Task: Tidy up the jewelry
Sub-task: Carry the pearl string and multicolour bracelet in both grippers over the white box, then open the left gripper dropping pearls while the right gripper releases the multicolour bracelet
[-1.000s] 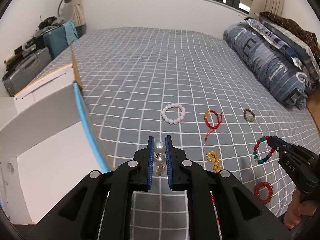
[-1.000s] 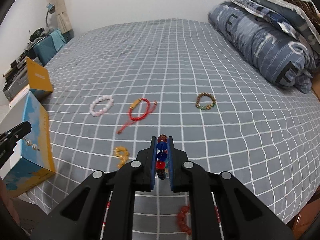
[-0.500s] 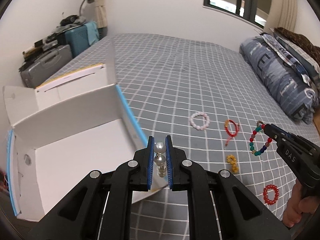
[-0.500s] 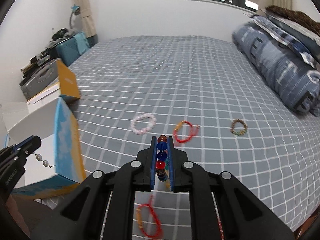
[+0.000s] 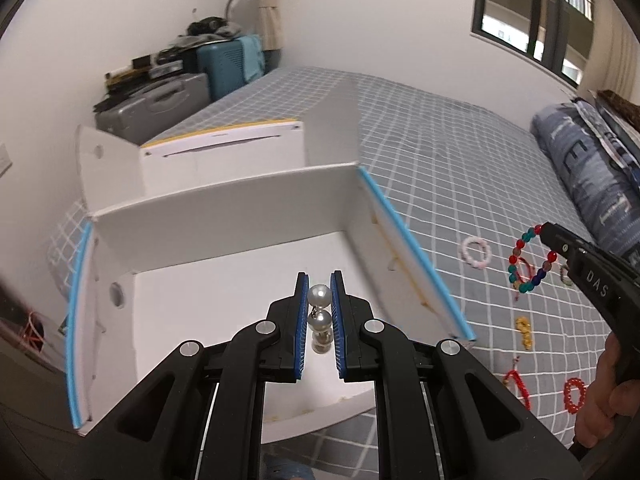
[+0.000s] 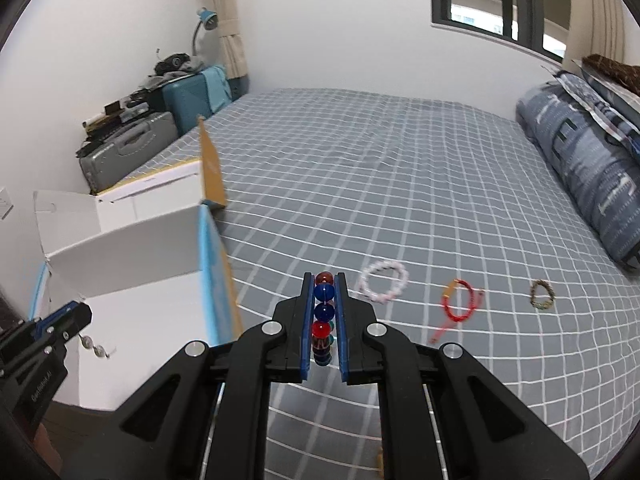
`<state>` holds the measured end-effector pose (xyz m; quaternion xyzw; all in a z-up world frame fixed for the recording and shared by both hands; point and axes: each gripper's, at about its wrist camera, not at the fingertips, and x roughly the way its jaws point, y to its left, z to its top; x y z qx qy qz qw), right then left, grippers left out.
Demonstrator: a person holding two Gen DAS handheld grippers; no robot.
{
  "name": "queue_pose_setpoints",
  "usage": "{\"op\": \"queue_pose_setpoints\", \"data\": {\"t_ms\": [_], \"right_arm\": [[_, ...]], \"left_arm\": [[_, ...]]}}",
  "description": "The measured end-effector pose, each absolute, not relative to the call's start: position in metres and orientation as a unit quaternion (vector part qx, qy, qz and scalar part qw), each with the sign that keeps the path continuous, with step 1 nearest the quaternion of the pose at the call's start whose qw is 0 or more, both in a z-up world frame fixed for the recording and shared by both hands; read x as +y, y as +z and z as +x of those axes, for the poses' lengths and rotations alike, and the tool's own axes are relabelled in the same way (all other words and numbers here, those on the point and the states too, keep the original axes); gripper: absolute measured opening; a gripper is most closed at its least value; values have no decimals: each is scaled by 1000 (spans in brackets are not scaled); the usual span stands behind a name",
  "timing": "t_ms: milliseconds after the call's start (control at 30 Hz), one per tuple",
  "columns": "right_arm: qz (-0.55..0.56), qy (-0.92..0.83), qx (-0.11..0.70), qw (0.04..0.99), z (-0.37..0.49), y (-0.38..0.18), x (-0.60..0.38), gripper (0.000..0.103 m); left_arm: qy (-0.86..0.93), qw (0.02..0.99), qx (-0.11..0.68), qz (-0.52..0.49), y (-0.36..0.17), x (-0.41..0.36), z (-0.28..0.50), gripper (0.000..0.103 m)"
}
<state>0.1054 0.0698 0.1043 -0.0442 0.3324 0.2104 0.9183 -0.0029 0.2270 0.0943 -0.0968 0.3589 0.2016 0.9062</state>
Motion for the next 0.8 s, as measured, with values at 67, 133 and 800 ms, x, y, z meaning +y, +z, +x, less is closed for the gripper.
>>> {"op": "queue_pose_setpoints", "data": {"t_ms": [67,133,800], "right_arm": [[-46,220,328,917,102,107,80,9],[-47,231,326,915,97,108,93,9],[-95,315,356,875,78,59,222,9]], "left_arm": [[211,904,357,-101,95,236,-11,11],[223,902,355,-105,96,245,-18,11],[284,862,393,-148,50,339,-43,11]]}}
